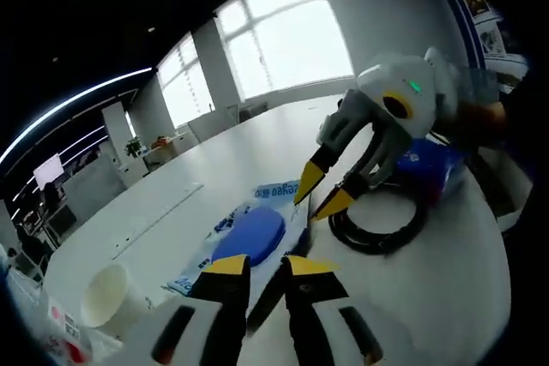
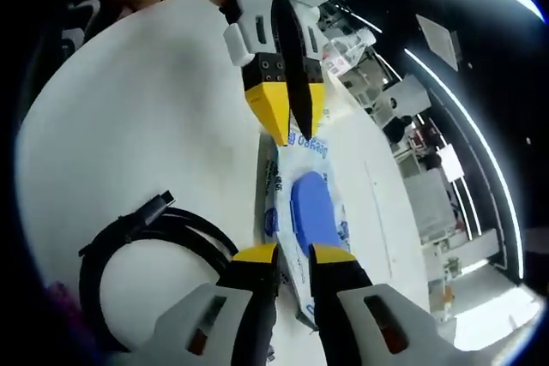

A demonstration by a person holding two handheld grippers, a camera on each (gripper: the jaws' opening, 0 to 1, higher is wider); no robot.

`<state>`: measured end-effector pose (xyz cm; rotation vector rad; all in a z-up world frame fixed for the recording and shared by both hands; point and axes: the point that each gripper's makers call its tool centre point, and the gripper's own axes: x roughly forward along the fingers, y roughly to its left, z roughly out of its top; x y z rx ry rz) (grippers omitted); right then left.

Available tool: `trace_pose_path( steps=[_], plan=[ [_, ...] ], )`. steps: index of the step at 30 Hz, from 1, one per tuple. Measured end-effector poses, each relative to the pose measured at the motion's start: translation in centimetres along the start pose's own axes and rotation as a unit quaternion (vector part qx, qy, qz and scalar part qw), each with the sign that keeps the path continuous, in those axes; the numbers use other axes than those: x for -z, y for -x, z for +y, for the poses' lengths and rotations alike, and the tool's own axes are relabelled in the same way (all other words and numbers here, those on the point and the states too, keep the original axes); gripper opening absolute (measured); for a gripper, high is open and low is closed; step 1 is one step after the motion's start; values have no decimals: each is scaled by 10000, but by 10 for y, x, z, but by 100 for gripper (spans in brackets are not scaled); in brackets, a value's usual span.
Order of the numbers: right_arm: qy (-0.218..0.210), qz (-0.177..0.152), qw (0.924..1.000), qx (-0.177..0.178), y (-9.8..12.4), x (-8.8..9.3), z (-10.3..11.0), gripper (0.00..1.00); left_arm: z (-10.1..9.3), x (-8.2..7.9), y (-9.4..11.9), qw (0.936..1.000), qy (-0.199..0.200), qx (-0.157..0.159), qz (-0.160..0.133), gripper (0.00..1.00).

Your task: Arrange the tabletop items into an orderly group along one side of the table until the central work area is clear of visible clutter.

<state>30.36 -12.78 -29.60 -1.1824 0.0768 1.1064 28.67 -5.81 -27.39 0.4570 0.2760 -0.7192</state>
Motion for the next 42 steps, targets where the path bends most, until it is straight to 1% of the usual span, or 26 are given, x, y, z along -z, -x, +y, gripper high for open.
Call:
trace_pose_path(
  steps=[2,3,5,6,8,9,11,12,14,15,16,17,19,21,22,23,24,25,26,27,30,32,34,38,40,42],
  plan=[
    [-61,-59,10000,37,3,-2,-2,14,-2,-1,4,10000,-26,-5,-34,20],
    [-164,-75,9998,26,6,-3,-3,14,-4,-3,7,10000,-17,7,-75,20],
    [-322,-90,9994,-22,8,-3,-1,19,-14,-6,13,9997,81,82,-200,22],
    [-386,-108,9992,-19,9,-4,1,22,-16,-7,14,9996,110,117,-235,25],
    [-577,-141,9982,54,12,-4,0,26,-15,-9,16,9994,185,111,-289,34],
    [-796,-199,9966,96,14,-6,-1,29,-14,-10,16,9994,184,103,-272,38],
    [-1167,-257,9928,12,17,-11,8,38,-13,-10,19,9995,161,67,-249,43],
    [-1420,-242,9896,-43,17,-11,12,43,-12,-10,20,9996,137,30,-255,46],
    [-1716,-146,9850,-27,19,-7,11,56,-13,-10,22,9997,80,21,-227,52],
    [-1698,-168,9853,-30,18,-7,7,62,-12,-9,23,9997,104,-12,-199,56],
    [-1827,-169,9830,-2,19,-6,6,69,-10,-9,25,9997,146,-69,-186,63],
    [-1899,-180,9816,15,19,-7,6,73,-9,-9,26,9996,190,-111,-186,68],
    [-2257,-213,9740,-6,22,-5,6,76,-8,-9,30,9995,233,-123,-187,76],
    [-2867,-356,9573,-126,24,-6,6,76,-8,-7,32,9994,272,-152,-114,80],
    [-3092,-458,9498,-163,26,-8,5,74,-6,-5,33,9993,306,-215,-65,83],
    [-3389,-599,9386,-243,28,-10,4,73,-2,-3,36,9989,342,-323,-5,86],
    [-3569,-695,9312,-253,29,-10,1,73,-2,-3,37,9988,348,-355,0,88],
    [-3737,-803,9239,-168,31,-9,-4,73,0,-2,38,9985,391,-389,18,91],
    [-3781,-801,9223,-36,33,-6,-9,74,0,-1,40,9982,434,-406,22,92],
    [-3761,-739,9236,90,34,0,-14,75,0,-1,42,9978,508,-418,22,92],
    [-3797,-694,9223,215,37,6,-18,79,0,-3,46,9975,576,-413,-56,94],
    [-3825,-702,9210,237,40,8,-20,80,-1,-5,48,9971,644,-395,-112,95],
    [-3796,-721,9220,240,42,7,-20,80,-3,-8,50,9967,699,-358,-203,95],
    [-3839,-728,9203,216,46,5,-17,84,-9,-13,53,9961,776,-288,-309,96],
    [-3826,-748,9206,230,50,3,-16,85,-11,-15,55,9960,780,-273,-346,97],
    [-3766,-745,9230,259,52,1,-17,85,-13,-18,56,9959,784,-263,-380,97]
  ],
)
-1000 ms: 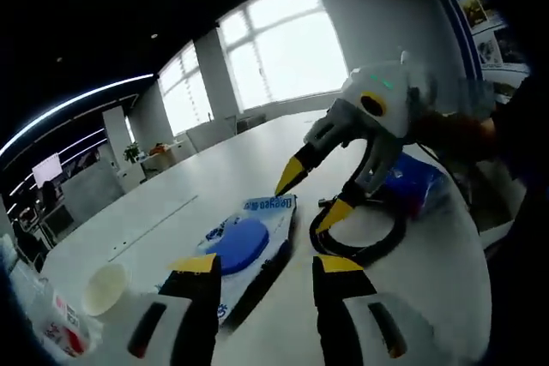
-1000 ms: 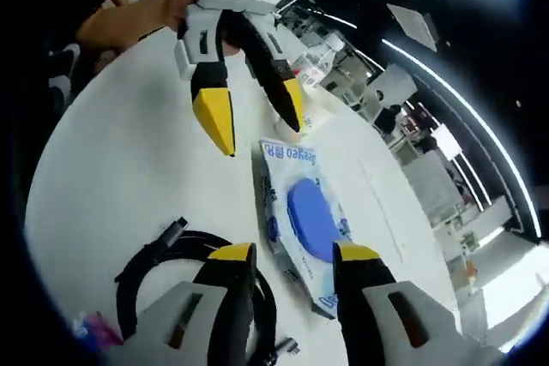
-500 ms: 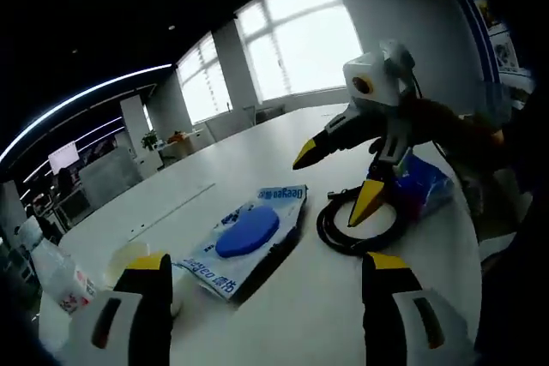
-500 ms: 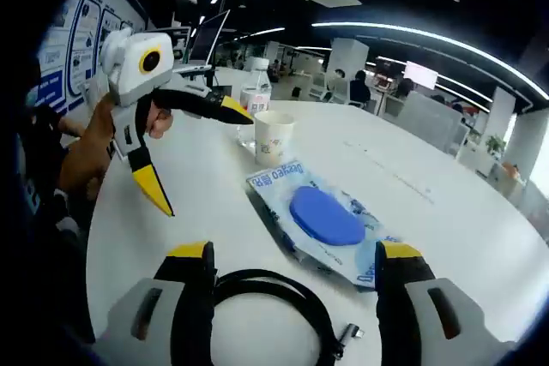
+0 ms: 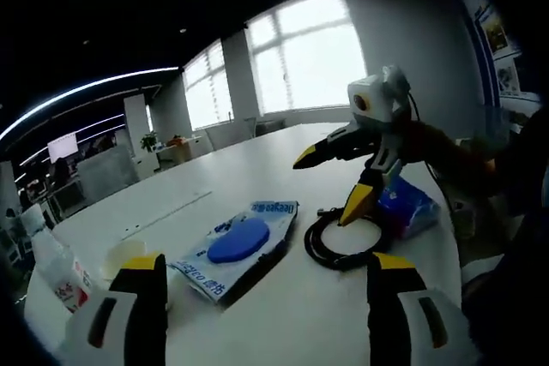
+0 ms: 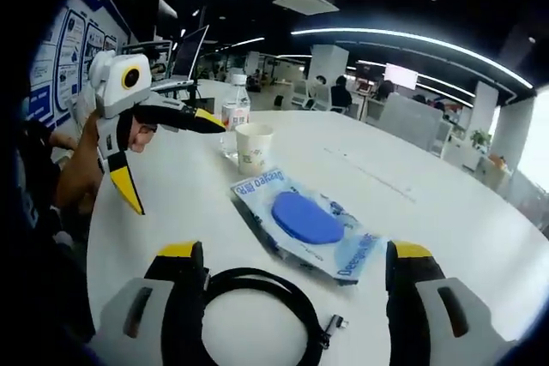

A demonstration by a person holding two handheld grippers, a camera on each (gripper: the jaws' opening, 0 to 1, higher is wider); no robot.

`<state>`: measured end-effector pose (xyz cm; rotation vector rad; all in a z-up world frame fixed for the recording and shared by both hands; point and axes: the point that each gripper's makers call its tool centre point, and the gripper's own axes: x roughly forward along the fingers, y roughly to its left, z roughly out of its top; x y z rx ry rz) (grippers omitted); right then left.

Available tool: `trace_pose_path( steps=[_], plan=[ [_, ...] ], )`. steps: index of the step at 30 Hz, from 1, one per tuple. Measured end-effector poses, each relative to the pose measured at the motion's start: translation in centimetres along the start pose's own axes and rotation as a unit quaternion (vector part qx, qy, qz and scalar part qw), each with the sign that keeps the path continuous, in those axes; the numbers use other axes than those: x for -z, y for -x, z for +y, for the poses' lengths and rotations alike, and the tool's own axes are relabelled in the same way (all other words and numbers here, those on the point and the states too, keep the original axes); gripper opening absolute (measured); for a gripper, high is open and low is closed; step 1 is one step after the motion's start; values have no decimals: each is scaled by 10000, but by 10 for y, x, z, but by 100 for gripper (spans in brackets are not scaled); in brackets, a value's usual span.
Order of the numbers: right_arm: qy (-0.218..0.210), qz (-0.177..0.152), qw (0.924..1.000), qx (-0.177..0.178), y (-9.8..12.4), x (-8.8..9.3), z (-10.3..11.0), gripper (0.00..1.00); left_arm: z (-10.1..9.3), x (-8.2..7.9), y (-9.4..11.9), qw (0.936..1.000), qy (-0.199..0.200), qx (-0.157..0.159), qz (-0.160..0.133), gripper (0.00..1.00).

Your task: Arrange the tabletop items into an orderly group along one side of the table until the central work area is clear of visible clutter.

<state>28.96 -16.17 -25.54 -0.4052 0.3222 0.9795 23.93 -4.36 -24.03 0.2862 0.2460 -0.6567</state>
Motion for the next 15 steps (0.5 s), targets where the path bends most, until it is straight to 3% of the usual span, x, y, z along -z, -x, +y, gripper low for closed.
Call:
trace_pose_path(
  steps=[15],
  plan=[
    [39,-89,10000,4,15,-3,2,84,-18,-11,3,9997,-100,199,-106,97]
  ],
)
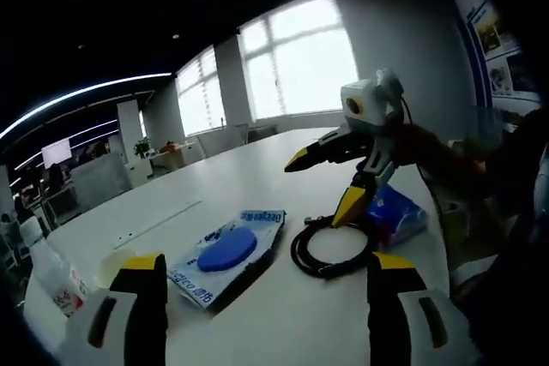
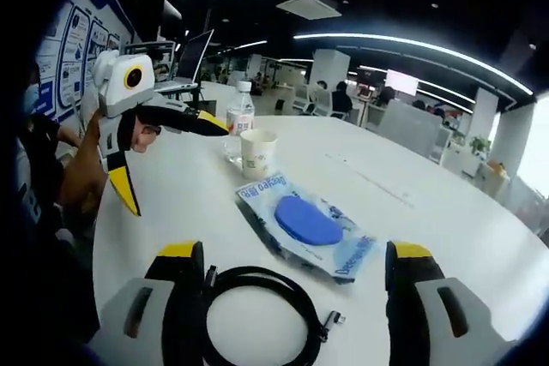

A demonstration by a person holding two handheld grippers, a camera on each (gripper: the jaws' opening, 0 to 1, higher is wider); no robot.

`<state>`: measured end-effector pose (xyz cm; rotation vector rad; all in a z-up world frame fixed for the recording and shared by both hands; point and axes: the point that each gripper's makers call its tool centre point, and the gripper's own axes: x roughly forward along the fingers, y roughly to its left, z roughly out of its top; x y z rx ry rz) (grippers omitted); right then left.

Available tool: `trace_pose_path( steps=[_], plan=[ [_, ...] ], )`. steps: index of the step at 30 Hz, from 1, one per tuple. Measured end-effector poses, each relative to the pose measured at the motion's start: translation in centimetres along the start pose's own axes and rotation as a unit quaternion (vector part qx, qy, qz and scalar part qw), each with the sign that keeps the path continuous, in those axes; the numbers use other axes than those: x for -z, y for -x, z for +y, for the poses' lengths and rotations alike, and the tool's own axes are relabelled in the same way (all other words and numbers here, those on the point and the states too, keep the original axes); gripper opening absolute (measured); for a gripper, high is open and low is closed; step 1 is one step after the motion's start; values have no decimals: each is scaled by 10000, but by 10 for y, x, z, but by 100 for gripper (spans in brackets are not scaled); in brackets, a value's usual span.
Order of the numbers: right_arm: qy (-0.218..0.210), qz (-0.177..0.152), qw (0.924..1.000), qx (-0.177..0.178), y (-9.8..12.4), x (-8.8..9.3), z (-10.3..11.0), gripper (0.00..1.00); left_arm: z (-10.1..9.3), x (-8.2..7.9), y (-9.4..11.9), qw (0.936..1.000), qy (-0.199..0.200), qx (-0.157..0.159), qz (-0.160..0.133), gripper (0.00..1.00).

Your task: Arrange the tabletop items into an orderly group along one side of the table until the central work area is clear of visible clutter.

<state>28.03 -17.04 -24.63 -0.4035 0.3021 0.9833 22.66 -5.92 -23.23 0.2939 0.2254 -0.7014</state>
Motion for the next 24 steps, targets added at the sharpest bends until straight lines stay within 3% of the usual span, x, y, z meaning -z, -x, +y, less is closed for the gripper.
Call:
trace_pose_path(
  steps=[12,24],
  plan=[
    [-40,-14,10000,-67,20,7,3,82,-18,-7,-6,9997,-54,228,-34,96],
    [-91,77,9999,55,47,27,-2,79,-42,-4,-16,9988,-56,495,-32,96]
  ],
)
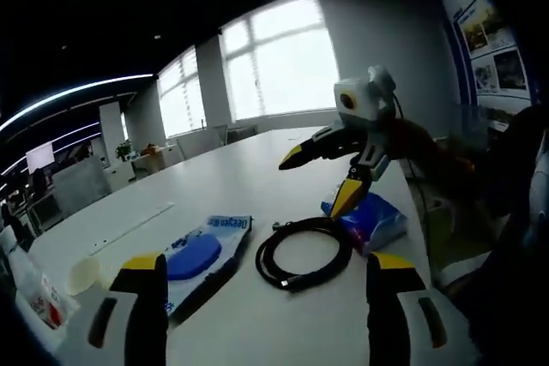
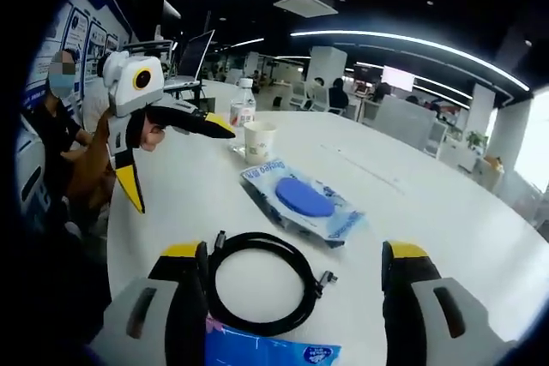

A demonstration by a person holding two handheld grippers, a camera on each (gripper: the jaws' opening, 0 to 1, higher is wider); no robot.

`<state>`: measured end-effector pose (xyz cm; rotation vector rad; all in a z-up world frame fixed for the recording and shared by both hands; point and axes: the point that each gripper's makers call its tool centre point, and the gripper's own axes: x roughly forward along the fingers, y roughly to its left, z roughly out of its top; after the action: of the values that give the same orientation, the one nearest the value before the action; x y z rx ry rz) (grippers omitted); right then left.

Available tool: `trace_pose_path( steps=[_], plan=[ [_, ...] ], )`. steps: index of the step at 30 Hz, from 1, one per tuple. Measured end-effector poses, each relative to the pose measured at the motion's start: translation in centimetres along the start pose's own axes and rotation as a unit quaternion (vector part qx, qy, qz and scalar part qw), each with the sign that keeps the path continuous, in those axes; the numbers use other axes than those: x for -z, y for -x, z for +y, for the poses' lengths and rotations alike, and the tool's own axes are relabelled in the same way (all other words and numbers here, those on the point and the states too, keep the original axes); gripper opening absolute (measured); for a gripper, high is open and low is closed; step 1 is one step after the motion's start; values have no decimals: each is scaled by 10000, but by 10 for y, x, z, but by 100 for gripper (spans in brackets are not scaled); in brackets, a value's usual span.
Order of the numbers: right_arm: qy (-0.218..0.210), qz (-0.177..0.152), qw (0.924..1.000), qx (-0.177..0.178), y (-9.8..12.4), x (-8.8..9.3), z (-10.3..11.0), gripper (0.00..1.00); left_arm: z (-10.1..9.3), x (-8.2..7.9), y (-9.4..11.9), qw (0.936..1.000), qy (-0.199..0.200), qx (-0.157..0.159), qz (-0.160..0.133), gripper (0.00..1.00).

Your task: Arrange the tabletop items into an orderly group along one side of the table until the central work area is clear of visible clutter.

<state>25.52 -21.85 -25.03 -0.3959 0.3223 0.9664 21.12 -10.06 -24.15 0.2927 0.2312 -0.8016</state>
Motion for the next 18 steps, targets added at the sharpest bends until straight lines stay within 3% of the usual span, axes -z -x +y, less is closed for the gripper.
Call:
trace_pose_path(
  steps=[18],
  plan=[
    [-182,26,9997,155,30,29,1,74,-55,5,-26,9981,18,620,-15,93]
  ],
)
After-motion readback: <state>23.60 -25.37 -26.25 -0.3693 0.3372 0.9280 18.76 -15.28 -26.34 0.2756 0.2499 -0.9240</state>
